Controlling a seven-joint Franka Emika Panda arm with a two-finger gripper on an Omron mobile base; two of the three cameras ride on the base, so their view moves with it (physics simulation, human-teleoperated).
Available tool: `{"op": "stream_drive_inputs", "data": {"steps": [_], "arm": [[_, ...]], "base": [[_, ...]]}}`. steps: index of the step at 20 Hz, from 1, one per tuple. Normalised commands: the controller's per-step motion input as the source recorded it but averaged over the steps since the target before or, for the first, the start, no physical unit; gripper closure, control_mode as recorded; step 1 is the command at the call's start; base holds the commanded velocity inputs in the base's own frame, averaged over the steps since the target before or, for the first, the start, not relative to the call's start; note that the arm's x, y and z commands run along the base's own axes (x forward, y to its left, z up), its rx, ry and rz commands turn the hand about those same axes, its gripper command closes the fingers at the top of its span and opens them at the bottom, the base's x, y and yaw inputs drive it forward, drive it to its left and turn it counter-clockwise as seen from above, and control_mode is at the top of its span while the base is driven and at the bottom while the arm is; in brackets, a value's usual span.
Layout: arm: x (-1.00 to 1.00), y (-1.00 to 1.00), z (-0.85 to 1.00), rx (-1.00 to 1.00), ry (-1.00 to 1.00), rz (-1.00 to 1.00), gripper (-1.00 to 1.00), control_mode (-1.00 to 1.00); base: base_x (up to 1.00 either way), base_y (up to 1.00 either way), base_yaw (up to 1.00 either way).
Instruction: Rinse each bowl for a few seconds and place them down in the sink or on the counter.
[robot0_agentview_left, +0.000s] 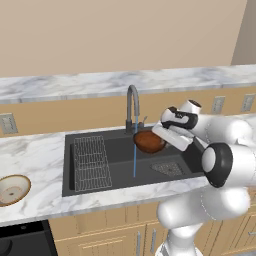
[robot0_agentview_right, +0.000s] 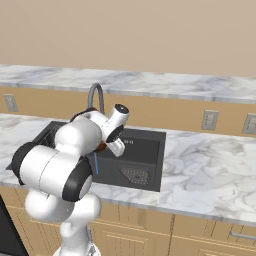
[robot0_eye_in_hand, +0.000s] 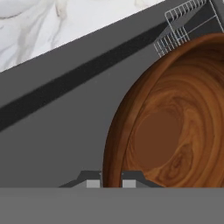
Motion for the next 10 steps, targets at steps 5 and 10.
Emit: {"op": "stream_drive_inputs", "data": {"steps": [5,10], "arm": [[0.22,0.08,-0.09,0.06,0.01,0.02,1.00,-1.00],[0.23,0.11,-0.09,0.06,0.03,0.02,1.00,-1.00]], "base": [[0.00,0.00,0.00],[0.00,0.00,0.00]]}}
